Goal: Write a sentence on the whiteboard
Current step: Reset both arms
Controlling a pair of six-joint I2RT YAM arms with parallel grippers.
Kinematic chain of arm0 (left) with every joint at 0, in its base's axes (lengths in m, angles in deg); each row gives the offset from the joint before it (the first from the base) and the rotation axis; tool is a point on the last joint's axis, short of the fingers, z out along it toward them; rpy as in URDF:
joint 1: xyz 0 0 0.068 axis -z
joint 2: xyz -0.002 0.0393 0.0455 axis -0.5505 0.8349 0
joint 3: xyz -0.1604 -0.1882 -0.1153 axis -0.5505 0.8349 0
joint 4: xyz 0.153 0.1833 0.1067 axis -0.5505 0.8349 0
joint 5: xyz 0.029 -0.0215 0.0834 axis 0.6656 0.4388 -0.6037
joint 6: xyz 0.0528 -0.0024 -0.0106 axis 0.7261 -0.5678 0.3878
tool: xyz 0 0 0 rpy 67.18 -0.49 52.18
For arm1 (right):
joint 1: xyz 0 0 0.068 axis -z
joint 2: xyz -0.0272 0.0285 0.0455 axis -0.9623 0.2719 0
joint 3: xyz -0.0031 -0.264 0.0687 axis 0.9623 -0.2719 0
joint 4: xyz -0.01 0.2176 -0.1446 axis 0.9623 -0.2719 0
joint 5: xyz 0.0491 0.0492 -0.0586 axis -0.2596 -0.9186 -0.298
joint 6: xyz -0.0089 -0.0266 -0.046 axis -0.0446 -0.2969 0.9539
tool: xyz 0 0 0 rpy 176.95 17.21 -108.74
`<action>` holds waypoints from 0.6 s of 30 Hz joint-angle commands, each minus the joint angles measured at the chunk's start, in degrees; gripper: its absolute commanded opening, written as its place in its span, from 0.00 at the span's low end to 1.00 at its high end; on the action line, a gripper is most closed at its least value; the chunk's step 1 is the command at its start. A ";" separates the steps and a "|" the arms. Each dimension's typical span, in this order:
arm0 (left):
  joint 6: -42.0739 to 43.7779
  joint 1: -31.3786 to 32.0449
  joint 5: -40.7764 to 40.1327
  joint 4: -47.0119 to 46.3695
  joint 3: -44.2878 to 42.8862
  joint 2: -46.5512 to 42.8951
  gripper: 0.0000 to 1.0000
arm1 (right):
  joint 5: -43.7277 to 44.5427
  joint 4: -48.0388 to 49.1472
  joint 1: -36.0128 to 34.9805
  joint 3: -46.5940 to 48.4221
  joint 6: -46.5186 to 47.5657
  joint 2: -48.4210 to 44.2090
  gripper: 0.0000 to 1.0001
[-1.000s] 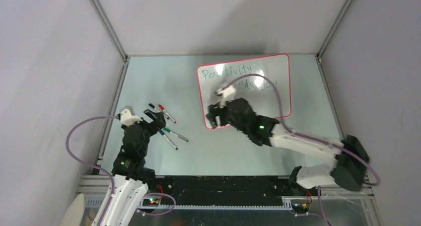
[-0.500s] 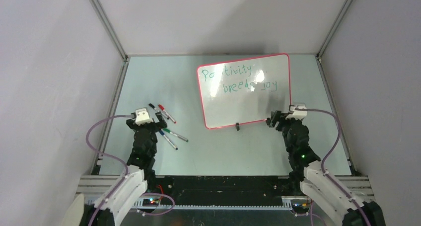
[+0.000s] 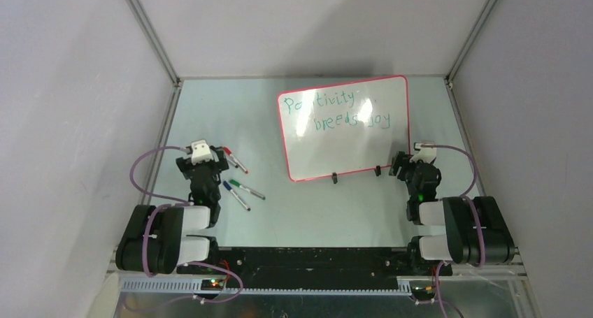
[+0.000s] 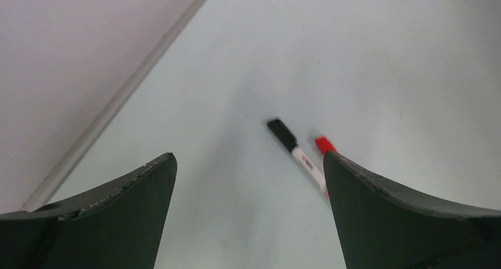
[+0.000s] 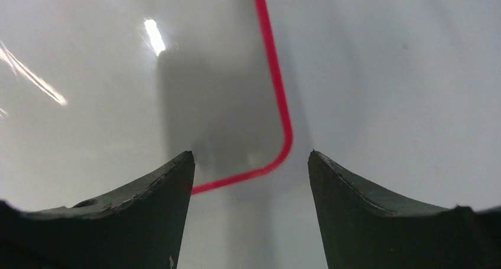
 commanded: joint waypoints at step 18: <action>-0.49 -3.12 2.17 -1.30 -5.08 -0.48 0.99 | -3.82 -1.05 0.31 8.19 -0.72 2.51 0.99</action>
